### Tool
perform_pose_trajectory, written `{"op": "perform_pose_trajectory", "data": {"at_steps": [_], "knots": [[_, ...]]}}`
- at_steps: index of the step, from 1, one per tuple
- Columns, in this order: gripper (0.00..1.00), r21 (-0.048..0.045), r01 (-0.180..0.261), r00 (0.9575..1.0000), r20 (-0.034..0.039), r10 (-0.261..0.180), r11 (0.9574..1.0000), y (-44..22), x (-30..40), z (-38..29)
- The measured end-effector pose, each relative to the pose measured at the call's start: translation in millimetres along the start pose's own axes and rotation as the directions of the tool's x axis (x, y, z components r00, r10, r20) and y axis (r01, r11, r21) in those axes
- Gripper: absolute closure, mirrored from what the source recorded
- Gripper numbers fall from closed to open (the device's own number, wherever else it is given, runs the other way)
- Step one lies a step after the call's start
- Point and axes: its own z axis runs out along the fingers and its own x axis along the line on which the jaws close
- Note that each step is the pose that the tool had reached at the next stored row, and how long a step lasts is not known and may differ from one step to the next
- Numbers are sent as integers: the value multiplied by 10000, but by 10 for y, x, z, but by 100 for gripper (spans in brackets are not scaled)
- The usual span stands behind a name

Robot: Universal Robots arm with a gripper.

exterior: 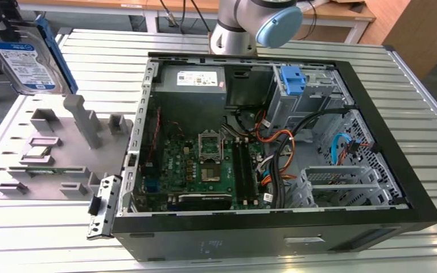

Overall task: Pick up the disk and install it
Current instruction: 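Pick up the disk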

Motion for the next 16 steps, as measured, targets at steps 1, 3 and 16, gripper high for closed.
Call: {"op": "perform_pose_trajectory", "data": {"at_steps": [1,3,16], "knots": [[65,-2,0,10000,-1,0,10000,0,0,-1],[65,-3,0,10000,-2,0,10000,0,0,-2],[65,-2,0,10000,-1,0,10000,2,-5,-136]]}}
